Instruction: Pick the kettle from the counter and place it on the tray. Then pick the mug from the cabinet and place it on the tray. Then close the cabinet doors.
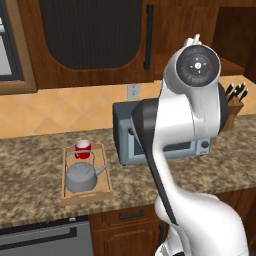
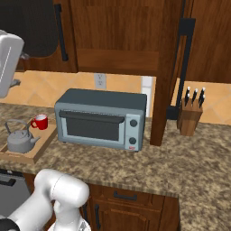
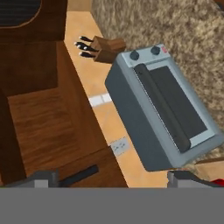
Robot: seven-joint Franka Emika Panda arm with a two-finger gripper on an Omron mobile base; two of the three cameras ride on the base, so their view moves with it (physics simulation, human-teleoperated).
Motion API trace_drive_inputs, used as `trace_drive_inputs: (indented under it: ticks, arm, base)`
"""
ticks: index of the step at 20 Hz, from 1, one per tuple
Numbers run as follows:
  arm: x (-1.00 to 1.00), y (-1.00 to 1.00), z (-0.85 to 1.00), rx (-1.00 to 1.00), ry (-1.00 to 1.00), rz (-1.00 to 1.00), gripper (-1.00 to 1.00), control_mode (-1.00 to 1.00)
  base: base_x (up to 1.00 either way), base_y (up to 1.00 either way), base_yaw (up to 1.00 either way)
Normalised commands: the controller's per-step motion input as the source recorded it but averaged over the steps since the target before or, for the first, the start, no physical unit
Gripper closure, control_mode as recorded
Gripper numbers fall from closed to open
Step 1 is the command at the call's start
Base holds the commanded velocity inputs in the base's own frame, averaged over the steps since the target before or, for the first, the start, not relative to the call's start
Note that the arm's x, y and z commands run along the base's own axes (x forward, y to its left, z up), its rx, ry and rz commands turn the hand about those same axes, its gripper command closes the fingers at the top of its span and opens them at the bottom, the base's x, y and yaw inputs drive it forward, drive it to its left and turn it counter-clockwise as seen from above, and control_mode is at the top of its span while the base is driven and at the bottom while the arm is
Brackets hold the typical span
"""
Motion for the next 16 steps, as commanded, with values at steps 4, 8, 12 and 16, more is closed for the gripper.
trace_drive_inputs:
  ticks: [4,8,12,16]
  arm:
    - [-0.14,-0.04,0.00,0.00,0.10,-0.13,-1.00,-1.00]
    - [-0.05,-0.10,0.00,0.00,0.10,-0.11,-1.00,-1.00]
    - [0.00,-0.16,0.00,0.00,0.10,-0.08,-1.00,-1.00]
    - [-0.20,-0.37,-0.31,0.07,0.00,-0.06,-1.00,-1.00]
  base:
    - [0.00,0.00,0.00]
    - [0.00,0.00,0.00]
    - [0.00,0.00,0.00]
    - [0.00,0.00,0.00]
